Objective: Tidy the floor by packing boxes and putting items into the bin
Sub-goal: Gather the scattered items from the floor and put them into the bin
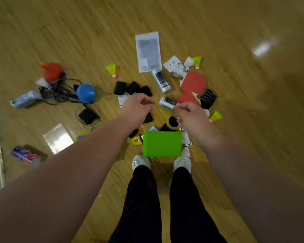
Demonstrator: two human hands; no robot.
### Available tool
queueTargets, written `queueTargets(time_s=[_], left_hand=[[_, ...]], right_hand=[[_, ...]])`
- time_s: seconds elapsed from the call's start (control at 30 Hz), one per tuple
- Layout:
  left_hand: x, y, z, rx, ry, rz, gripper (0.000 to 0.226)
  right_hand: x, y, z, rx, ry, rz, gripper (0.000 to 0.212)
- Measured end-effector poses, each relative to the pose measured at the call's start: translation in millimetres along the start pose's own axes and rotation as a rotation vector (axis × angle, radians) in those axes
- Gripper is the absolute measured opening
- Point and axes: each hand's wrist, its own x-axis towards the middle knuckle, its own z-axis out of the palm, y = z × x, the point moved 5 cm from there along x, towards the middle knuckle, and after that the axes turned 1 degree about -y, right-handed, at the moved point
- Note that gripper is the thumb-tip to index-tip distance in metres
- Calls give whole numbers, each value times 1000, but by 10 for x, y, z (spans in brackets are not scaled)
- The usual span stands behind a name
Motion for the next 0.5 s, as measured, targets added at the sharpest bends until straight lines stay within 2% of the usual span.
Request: queueTargets(time_s=[0.13, 0.17, 0.23, 0.33, 0.37, 0.43, 0.47, 0.5], left_hand=[[719, -1143, 704, 18, -49, -153, 3], [970, -1527, 967, 17, -52, -198, 8], [1117, -1924, 1183, 12, -49, -295, 25], [1429, -2506, 1557, -1, -14, -420, 54], [1495, -2672, 1630, -13, 2, -472, 63], [1636, -2945, 1734, -13, 46, -551, 77], [1689, -3046, 1763, -12, 59, -578, 83], [1729, -3122, 1798, -31, 61, -599, 88]], right_hand=[[945, 1061, 366, 26, 17, 129, 14], [1280, 1437, 500, 32, 11, 158, 13], [1516, 1794, 576, 17, 11, 214, 18], [1993, 2439, 703, -5, 37, 300, 36], [2107, 2624, 742, -8, 29, 339, 33], [2289, 2918, 774, -11, 60, 376, 13], [2381, 3050, 778, -12, 94, 385, 12], [2454, 3168, 782, -22, 117, 406, 20]])
